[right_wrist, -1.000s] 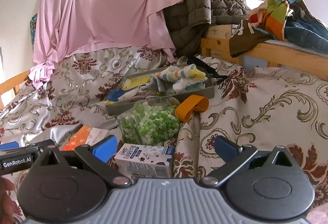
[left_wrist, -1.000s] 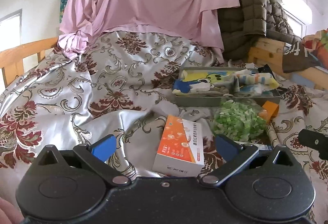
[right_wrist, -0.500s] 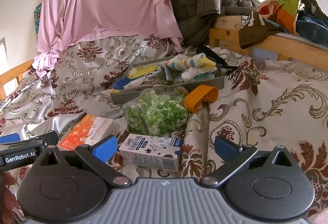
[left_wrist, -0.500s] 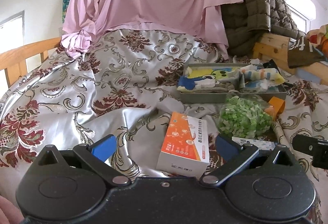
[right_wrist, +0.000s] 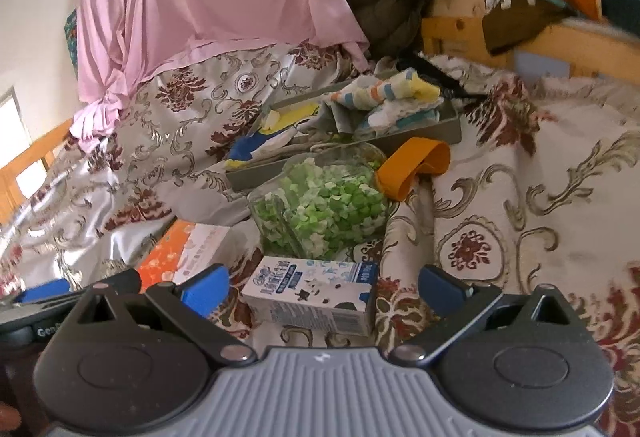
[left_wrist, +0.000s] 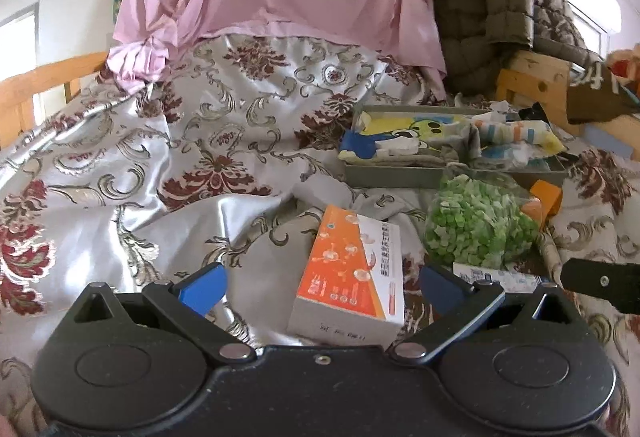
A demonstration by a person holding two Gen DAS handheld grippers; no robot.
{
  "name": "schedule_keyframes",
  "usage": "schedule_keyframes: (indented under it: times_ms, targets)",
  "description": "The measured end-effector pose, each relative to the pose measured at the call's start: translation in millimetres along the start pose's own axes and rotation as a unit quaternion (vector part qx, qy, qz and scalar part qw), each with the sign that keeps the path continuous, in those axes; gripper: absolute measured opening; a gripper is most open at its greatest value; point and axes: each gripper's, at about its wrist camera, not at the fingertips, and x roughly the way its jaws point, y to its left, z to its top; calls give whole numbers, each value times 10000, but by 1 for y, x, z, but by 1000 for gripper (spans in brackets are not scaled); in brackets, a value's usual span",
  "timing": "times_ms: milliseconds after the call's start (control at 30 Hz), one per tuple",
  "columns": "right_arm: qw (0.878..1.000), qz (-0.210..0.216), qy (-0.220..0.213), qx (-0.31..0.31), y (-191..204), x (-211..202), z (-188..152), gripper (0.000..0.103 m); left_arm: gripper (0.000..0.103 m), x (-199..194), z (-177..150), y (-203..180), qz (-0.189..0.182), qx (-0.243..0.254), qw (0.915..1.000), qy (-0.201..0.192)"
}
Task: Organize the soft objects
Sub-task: 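Reach the right tool to the orange strap while the left tool reaches a white cloth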
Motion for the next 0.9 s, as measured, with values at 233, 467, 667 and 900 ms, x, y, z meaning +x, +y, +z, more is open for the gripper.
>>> schedule_keyframes:
  times_ms: [233,467,667,900]
  targets:
    - [9992,277,-133,259,-21,25,28,103,102,25,26,-10,-82,-18,9998,-155]
    - [9980,444,-331,298,-41,61,48,103,102,64,52,-19,-246,212,9995,-59]
    - [9968,588,-520,120,-49,79,59,103,102,91,79,-35,-599,586,9965,-62]
    - [9948,854,-488,259,-72,97,70,103,102,131,107,-45,-1179,1377,9824,454]
